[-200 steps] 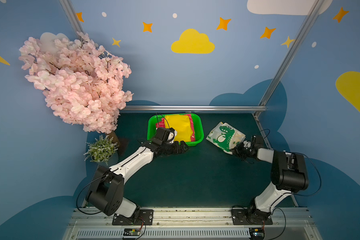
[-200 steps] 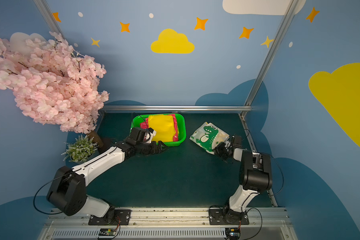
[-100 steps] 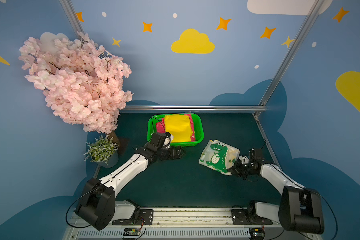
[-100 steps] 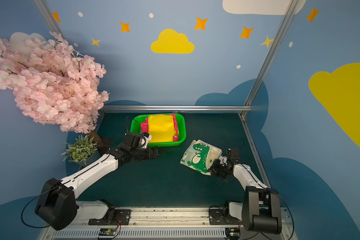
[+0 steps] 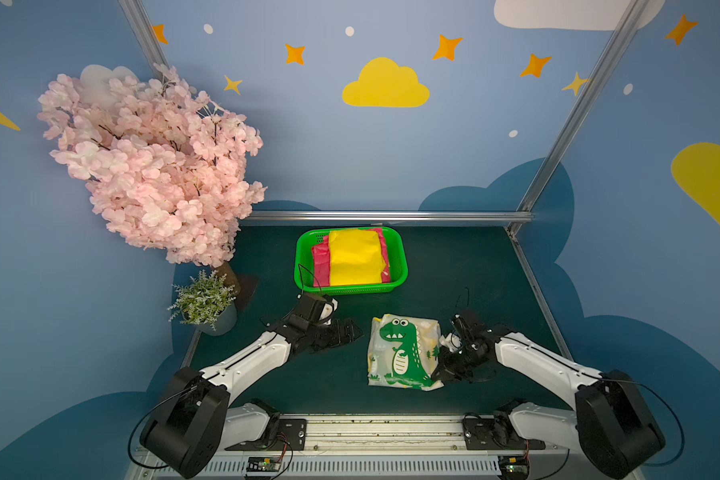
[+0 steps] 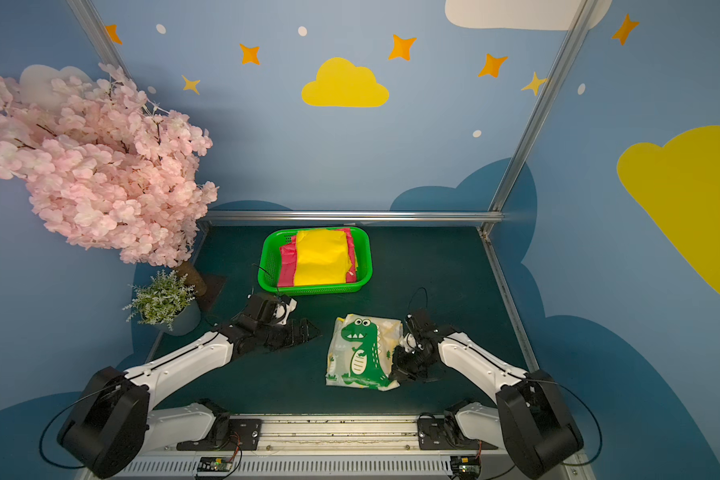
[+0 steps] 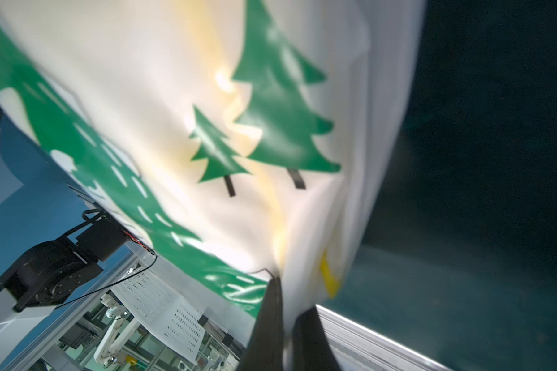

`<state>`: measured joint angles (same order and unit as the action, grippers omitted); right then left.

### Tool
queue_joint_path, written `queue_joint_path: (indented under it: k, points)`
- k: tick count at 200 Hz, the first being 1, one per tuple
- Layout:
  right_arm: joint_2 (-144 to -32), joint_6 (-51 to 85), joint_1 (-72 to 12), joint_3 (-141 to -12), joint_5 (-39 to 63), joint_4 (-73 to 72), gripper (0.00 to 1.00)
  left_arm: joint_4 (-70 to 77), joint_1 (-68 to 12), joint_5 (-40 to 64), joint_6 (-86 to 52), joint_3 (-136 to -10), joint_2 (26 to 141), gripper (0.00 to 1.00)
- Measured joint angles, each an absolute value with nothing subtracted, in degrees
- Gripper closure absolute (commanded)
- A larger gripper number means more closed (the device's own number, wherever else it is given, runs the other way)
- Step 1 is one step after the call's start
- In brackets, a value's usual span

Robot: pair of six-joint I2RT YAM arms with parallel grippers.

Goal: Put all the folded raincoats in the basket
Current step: Move the raincoat to the center of the board.

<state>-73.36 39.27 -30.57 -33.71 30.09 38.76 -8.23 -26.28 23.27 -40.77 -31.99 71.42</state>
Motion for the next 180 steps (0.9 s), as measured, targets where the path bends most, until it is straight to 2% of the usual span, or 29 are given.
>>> queue_joint_path:
  k: [53,127,143,163,180]
  points:
    - [-85.0,39.2,-36.9,-43.1,29.4,36.6,1.0,-3.1,-26.3,24.6,-43.7,-26.5,71.0,0.0]
    - [-87.0,39.0,-38.2,-44.9,29.4,35.4,1.0,6.8,-26.5,26.7,-46.0,-24.4,75.4,0.01]
    - [-87.2,38.9,-38.3,-45.1,29.4,35.4,1.0,10.2,-26.8,27.5,-46.7,-24.4,77.3,0.05]
    - [-87.2,38.7,-38.5,-45.2,29.4,35.4,1.0,13.4,-27.5,28.2,-47.3,-24.3,79.4,0.18]
    - [-87.2,38.7,-38.5,-45.6,29.4,35.6,1.0,14.4,-28.1,28.5,-47.9,-24.2,80.7,0.37]
